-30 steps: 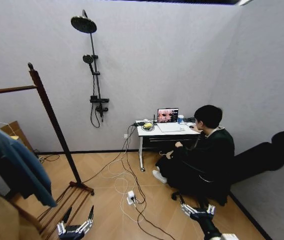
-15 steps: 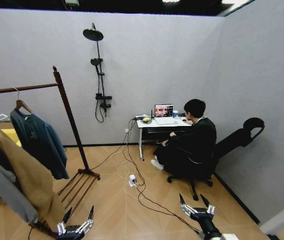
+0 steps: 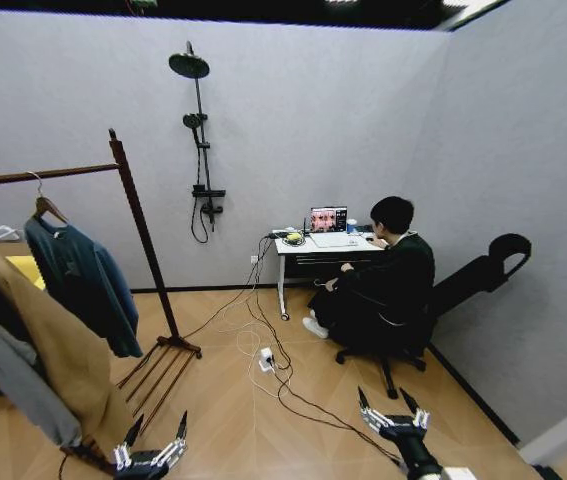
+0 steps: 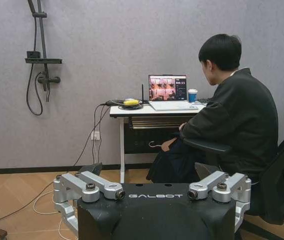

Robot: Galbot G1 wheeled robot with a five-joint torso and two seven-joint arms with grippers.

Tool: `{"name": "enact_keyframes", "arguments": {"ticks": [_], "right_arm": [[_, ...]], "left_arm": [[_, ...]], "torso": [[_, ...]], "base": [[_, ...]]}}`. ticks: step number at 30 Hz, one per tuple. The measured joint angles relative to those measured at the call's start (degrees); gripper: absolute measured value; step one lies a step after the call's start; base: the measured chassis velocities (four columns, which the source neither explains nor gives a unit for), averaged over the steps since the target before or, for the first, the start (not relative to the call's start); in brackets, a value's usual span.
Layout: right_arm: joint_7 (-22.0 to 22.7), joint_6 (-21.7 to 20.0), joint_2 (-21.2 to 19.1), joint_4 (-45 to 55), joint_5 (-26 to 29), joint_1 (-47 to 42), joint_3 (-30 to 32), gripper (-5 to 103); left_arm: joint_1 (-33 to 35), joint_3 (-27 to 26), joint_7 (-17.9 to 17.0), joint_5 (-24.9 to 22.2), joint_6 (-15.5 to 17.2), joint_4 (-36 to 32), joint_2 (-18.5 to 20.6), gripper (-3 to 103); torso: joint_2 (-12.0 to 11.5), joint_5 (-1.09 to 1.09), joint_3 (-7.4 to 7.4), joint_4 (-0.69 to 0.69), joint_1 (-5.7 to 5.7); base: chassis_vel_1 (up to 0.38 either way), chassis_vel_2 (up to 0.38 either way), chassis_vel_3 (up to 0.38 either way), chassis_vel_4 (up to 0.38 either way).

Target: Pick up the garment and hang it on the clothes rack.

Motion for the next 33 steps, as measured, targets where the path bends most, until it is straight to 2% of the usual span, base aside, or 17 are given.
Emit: {"name": "enact_keyframes", "arguments": {"ticks": [9, 11, 13, 18, 19, 20, 24, 33], "right_arm": [[0.0, 0.0, 0.01, 0.0, 0.0, -0.03, -0.02, 100], [0.0, 0.0, 0.01, 0.01, 0.0, -0.03, -0.02, 100], [0.0, 0.0, 0.01, 0.01, 0.0, -0.03, -0.02, 100], [0.0, 0.0, 0.01, 0.02, 0.0, -0.03, -0.01, 100], [0.0, 0.0, 0.01, 0.01, 0.0, -0.03, -0.02, 100], [0.0, 0.0, 0.01, 0.01, 0.0, -0.03, -0.02, 100], [0.0, 0.0, 0.01, 0.02, 0.0, -0.04, -0.02, 100], [0.0, 0.0, 0.01, 0.01, 0.0, -0.02, -0.02, 100]], "left_arm": [[0.01, -0.02, 0.0, 0.0, 0.0, 0.0, 0.01, 100], [0.02, -0.03, 0.0, 0.0, 0.0, 0.0, 0.01, 100], [0.01, -0.02, 0.0, 0.0, 0.0, 0.0, 0.01, 100], [0.02, -0.01, 0.01, 0.0, 0.0, 0.0, 0.01, 100], [0.02, -0.01, 0.0, 0.0, 0.0, 0.0, 0.0, 100], [0.02, -0.01, 0.0, 0.0, 0.0, 0.0, 0.0, 100], [0.03, -0.03, 0.0, 0.0, 0.0, 0.0, 0.01, 100], [0.01, -0.02, 0.0, 0.0, 0.0, 0.0, 0.0, 100]], "torso": [[0.04, 0.03, -0.02, 0.0, -0.08], [0.05, -0.02, -0.03, 0.0, -0.09], [0.04, 0.04, -0.02, 0.0, -0.07], [0.05, -0.02, -0.03, 0.0, -0.08], [0.04, 0.07, -0.02, 0.0, -0.07], [0.04, 0.07, -0.02, 0.0, -0.07], [0.08, -0.02, -0.05, 0.01, -0.13], [0.05, 0.02, -0.02, 0.0, -0.07]], "base": [[0.171, -0.171, -0.189, 0.172], [0.193, -0.252, -0.163, 0.25], [0.199, -0.294, -0.224, 0.266], [0.257, -0.327, -0.269, 0.323], [0.323, -0.33, -0.322, 0.319], [0.323, -0.33, -0.322, 0.319], [0.28, -0.293, -0.275, 0.268], [0.099, -0.083, -0.13, 0.088]]}}
